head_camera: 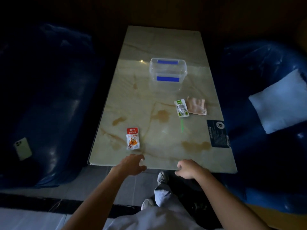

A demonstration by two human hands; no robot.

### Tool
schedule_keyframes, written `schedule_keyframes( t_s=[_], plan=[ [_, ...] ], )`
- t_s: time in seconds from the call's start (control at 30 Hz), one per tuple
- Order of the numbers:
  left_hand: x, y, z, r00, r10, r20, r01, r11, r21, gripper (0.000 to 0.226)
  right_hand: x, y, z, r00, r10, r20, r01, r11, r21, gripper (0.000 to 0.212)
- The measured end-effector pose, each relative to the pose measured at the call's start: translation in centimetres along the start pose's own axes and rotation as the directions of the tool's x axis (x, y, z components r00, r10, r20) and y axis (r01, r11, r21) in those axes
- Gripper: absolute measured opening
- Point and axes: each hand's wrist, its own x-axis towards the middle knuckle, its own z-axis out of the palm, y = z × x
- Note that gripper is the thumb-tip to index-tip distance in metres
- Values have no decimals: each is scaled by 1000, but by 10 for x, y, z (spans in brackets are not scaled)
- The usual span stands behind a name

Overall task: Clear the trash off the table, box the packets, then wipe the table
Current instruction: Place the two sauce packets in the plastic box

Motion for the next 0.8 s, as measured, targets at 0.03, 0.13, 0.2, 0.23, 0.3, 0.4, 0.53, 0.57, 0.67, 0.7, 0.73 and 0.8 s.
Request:
schedule_keyframes(
  t_s=[0.03, 0.13, 0.2, 0.23, 0.3, 0.4, 0.53, 0.57, 0.67, 0.7, 0.73, 0.8],
  plan=[
    [4, 0, -2, 1000, -8, -3, 8, 1000, -5, 50, 6, -1, -5, 1000, -11, 3, 11, 1000, -11, 30],
    [20, -1, -8, 1000, -20, -5, 20, 999, -48, 47, 25, -4, -22, 999, -46, 22, 47, 996, -76, 29],
    [31, 0, -14, 999, -46, -3, 45, 997, -55, 48, 39, -2, -36, 998, -50, 42, 54, 994, -95, 37],
    [37, 0, -18, 998, -62, -7, 61, 996, -59, 49, 47, -2, -44, 997, -54, 51, 58, 994, -92, 40],
    [48, 2, -24, 995, -101, -9, 101, 992, -75, 51, 64, 1, -63, 996, -70, 63, 75, 993, -95, 40],
    [67, 3, -32, 988, -153, -19, 149, 982, -118, 52, 88, 5, -96, 993, -94, 67, 100, 990, -103, 29],
    [90, 3, -42, 974, -225, -31, 216, 959, -183, 46, 118, 13, -139, 993, -85, 80, 95, 987, -127, 34],
    [93, 2, -44, 970, -240, -39, 228, 955, -191, 43, 125, 16, -145, 994, -75, 75, 84, 989, -121, 38],
    [107, 1, -49, 945, -320, -65, 300, 930, -212, 35, 152, 33, -169, 999, -48, 1, 48, 996, -71, 41],
    [110, 0, -50, 934, -348, -78, 324, 920, -222, 37, 158, 36, -177, 999, -32, -41, 30, 998, -51, 37],
    [113, -1, -51, 922, -377, -87, 349, 908, -233, 41, 161, 37, -186, 996, -21, -91, 19, 999, -31, 30],
    [120, -4, -50, 895, -437, -90, 405, 881, -245, 50, 167, 37, -201, 985, -14, -173, 8, 999, -37, 18]
  ],
)
